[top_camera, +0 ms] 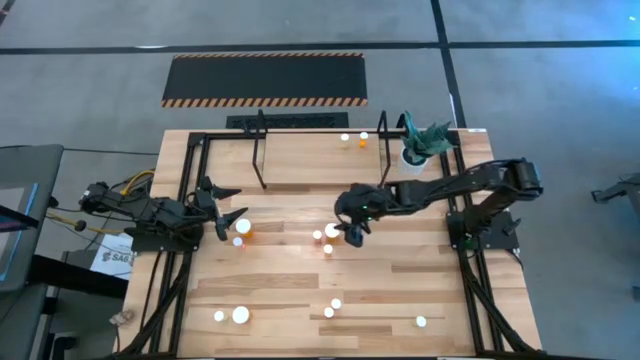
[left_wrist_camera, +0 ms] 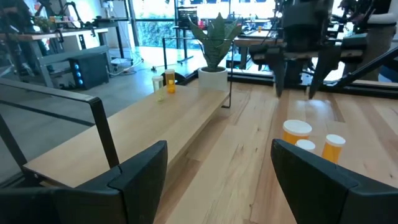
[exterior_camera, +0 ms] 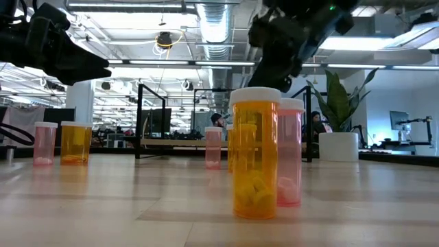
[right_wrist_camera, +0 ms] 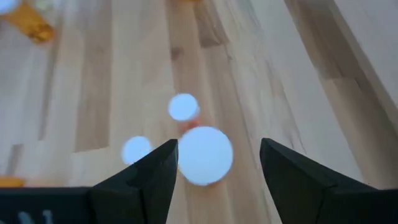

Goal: Pick and place medicine bottles onto shelf by color
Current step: Put the top right large orange pill bottle on the shelf

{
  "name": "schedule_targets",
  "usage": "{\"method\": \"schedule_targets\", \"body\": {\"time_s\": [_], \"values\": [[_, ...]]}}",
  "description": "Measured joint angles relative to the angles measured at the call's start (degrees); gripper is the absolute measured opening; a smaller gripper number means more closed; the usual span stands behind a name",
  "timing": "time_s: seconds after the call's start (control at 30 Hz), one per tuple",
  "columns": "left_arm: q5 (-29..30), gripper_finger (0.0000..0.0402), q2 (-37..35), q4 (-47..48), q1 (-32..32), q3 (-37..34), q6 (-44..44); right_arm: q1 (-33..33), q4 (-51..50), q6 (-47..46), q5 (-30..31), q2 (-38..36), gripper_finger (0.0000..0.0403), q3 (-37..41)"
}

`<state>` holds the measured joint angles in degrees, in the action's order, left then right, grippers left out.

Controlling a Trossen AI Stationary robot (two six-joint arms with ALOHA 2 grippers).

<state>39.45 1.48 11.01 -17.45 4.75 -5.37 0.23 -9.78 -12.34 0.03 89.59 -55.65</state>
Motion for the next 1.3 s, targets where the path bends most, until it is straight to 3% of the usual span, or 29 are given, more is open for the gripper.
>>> {"method": "schedule_targets", "body": {"time_s": [0.53,1.07,1.3], "values": [[0.00,0.0273,0.00,0.02,0.02,-0.02,0.02,0.58,-2.16,6.32,-2.74,4.49,0.0255,-3.97],[-0.01,0.0273,0.01,0.02,0.02,0.00,0.01,0.09,-1.84,12.71,-5.29,4.49,0.0338,-3.95],[0.01,0.0273,0.00,0.03,0.00,0.00,0.00,0.00,-1.56,11.35,-5.54,7.49,0.0354,-3.75]]}}
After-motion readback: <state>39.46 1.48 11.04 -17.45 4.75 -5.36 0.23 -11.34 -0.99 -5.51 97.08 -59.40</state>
